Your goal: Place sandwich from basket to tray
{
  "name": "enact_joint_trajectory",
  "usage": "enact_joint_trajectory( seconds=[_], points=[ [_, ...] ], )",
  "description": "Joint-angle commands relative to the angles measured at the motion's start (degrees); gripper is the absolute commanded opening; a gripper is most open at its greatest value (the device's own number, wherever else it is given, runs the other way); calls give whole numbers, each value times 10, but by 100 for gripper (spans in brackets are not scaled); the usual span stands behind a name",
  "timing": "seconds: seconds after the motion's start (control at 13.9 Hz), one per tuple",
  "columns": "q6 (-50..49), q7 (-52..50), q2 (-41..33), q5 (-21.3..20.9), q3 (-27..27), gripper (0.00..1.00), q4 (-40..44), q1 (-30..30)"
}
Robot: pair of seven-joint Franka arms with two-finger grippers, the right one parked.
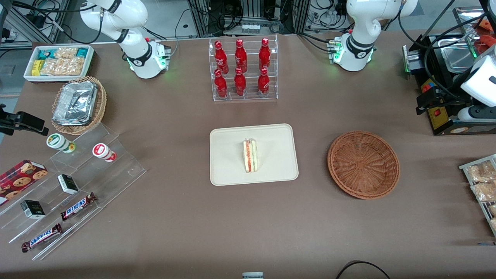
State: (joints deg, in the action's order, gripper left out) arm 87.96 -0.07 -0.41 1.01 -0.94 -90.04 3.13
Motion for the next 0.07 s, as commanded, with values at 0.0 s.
enact_joint_trajectory(
  seconds=[0.0],
  points=[
    [-3, 9, 3, 13, -1, 100, 4, -11]
  ],
)
